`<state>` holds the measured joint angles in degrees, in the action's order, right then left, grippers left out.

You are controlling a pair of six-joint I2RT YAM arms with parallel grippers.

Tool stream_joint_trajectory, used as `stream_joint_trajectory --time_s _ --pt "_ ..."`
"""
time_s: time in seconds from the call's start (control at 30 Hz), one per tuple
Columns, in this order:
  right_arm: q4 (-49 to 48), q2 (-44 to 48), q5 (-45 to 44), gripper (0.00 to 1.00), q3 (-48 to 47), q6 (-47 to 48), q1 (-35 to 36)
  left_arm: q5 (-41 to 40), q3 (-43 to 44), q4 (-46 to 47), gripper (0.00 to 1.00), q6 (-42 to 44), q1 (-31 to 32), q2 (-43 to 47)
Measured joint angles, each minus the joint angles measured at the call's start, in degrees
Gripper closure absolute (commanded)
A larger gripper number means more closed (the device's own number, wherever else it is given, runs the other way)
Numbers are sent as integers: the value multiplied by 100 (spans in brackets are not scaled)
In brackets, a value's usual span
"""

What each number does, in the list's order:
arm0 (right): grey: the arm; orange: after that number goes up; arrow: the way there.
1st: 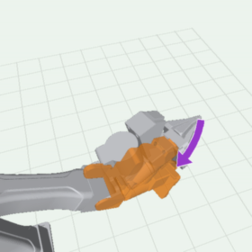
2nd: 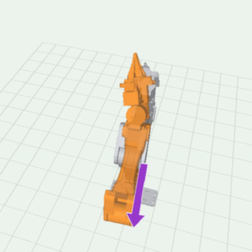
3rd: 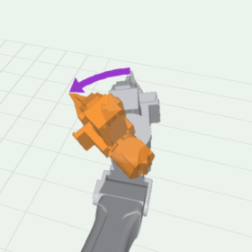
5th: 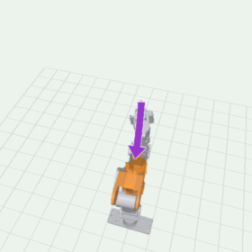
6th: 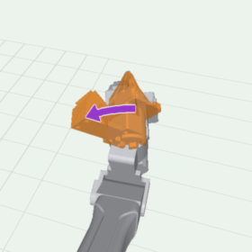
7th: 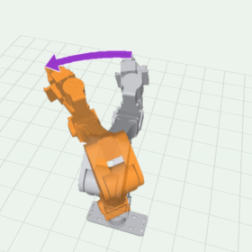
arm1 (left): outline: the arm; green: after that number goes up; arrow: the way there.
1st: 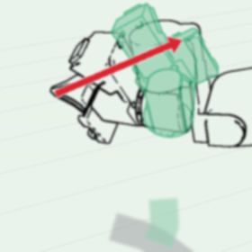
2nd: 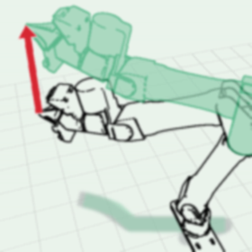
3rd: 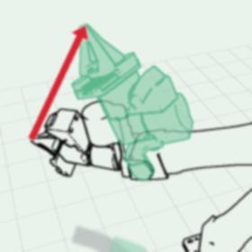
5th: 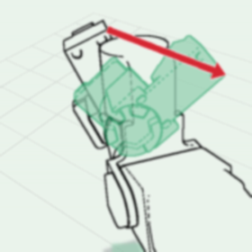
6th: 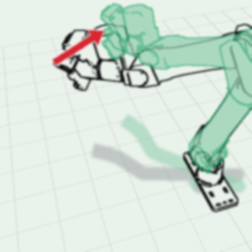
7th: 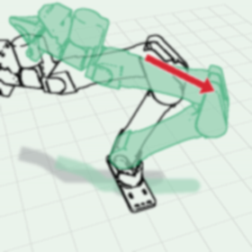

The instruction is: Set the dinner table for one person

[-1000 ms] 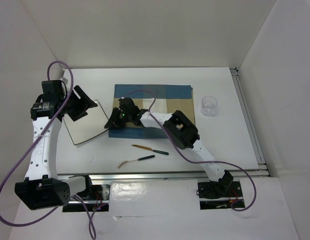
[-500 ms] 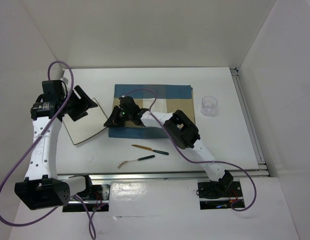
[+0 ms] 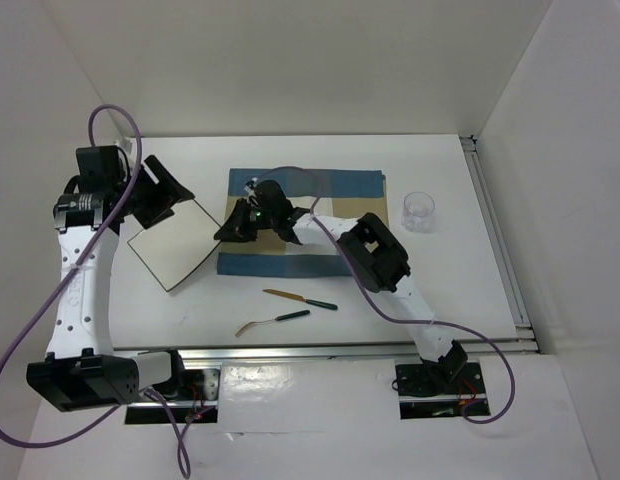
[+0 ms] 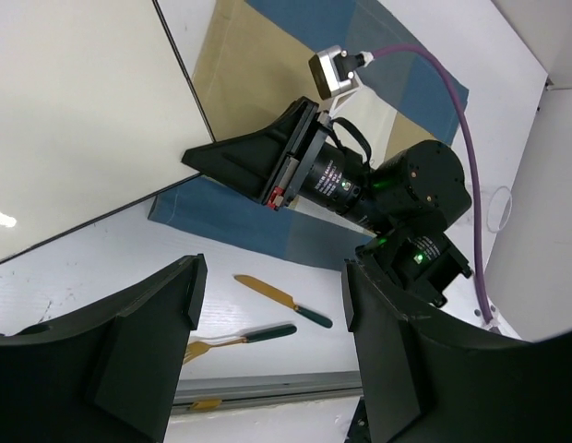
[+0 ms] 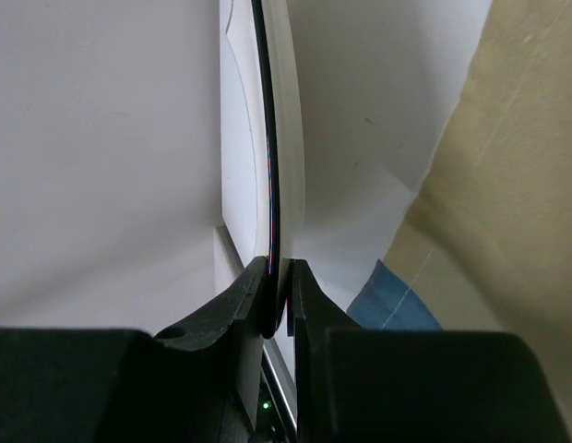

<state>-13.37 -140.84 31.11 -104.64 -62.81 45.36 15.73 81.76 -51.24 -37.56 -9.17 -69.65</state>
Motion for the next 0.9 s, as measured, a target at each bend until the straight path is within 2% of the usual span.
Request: stream_joint_trajectory --time_s 0.37,0.5,0.9 --pt "-732 76 407 100 417 -313 -439 -2 160 -24 22 -26 0 -151" --pt "-859 389 393 100 778 -387 -586 -2 243 -28 22 -31 0 -177" --pt "-1071 3499 -490 100 3539 -365 -1342 28 319 -15 22 -33 0 -267"
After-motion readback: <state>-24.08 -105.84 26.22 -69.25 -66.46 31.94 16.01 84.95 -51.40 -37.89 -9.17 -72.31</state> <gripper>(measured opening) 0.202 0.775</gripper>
